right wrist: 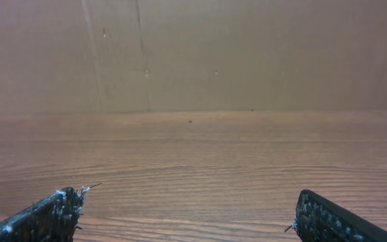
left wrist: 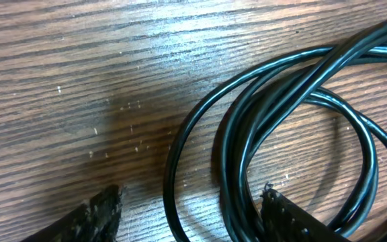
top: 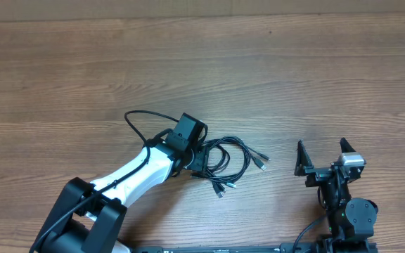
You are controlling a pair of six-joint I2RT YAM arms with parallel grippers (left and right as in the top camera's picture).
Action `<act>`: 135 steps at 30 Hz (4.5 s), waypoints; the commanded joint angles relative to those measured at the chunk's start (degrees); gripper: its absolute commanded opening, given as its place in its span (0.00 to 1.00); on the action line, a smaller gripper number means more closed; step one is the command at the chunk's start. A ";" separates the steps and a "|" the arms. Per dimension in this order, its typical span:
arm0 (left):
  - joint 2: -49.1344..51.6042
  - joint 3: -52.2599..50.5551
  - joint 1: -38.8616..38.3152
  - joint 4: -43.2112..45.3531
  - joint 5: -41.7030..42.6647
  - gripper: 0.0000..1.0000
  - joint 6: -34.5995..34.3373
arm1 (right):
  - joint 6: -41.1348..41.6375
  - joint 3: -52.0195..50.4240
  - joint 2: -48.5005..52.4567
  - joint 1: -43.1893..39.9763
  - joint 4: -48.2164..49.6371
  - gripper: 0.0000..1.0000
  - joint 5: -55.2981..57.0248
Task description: Untangle cables
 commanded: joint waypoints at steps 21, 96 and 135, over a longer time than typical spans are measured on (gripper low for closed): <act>4.24 1.05 -0.42 0.44 2.29 0.40 -0.83 | 0.33 -0.59 -0.57 0.33 0.33 1.00 0.72; -23.74 10.45 -1.88 -3.69 26.29 0.04 16.85 | 23.89 -0.26 -0.57 0.33 1.18 1.00 -14.45; -23.74 10.45 -1.81 -6.60 36.04 0.04 45.53 | 6.03 31.58 13.60 0.33 -30.47 0.97 -43.12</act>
